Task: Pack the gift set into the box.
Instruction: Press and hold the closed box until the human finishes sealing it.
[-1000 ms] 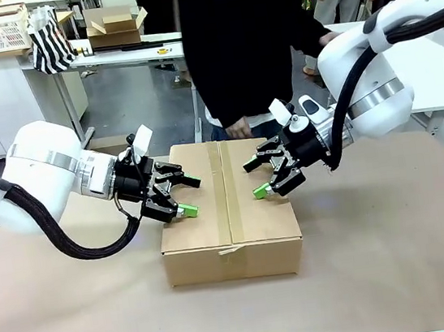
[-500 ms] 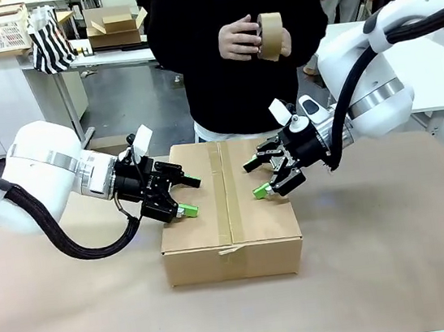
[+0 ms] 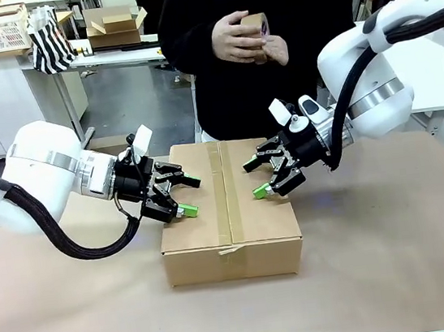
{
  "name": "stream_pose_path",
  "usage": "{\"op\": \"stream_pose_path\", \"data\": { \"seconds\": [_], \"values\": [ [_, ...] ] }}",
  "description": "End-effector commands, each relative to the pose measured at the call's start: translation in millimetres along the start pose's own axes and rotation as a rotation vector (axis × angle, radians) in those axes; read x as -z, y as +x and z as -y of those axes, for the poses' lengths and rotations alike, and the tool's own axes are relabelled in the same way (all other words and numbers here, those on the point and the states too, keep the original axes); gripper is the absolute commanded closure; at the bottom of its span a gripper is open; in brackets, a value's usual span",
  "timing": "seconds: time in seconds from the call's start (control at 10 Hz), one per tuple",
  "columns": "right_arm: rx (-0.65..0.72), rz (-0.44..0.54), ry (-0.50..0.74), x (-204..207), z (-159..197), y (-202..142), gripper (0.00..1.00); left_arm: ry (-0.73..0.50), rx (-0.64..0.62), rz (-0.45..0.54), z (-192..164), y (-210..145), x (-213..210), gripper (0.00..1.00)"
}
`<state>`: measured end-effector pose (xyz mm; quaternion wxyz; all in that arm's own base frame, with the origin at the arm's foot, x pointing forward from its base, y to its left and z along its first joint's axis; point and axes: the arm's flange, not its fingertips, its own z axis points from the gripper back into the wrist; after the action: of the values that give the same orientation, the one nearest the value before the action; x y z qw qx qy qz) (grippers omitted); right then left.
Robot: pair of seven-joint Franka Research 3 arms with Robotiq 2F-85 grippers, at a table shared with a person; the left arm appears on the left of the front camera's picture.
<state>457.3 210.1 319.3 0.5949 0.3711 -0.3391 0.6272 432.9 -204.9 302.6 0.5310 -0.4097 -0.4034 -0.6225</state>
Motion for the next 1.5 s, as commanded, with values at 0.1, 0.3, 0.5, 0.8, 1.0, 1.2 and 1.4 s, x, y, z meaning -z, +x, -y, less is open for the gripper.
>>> {"op": "stream_pose_path", "data": {
  "seconds": [0.1,0.3,0.5,0.8,1.0,1.2,1.4],
  "values": [
    [0.004,-0.01,0.0,2.5,-0.4,-4.4,0.0,-0.014,-0.003,-0.007,1.7,-4.7,-0.5,0.0],
    [0.004,-0.01,0.0,2.5,-0.4,-4.4,0.0,-0.014,-0.003,-0.007,1.7,-4.7,-0.5,0.0],
    [0.004,-0.01,0.0,2.5,-0.4,-4.4,0.0,-0.014,-0.003,-0.007,1.7,-4.7,-0.5,0.0],
    [0.004,-0.01,0.0,2.5,-0.4,-4.4,0.0,-0.014,-0.003,-0.007,1.7,-4.7,-0.5,0.0],
    [0.004,-0.01,0.0,2.5,-0.4,-4.4,0.0,-0.014,-0.003,-0.007,1.7,-4.7,-0.5,0.0],
    [0.004,-0.01,0.0,2.5,-0.4,-4.4,0.0,-0.014,-0.003,-0.007,1.7,-4.7,-0.5,0.0],
    [0.004,-0.01,0.0,2.5,-0.4,-4.4,0.0,-0.014,-0.003,-0.007,1.7,-4.7,-0.5,0.0]
  ]
}}
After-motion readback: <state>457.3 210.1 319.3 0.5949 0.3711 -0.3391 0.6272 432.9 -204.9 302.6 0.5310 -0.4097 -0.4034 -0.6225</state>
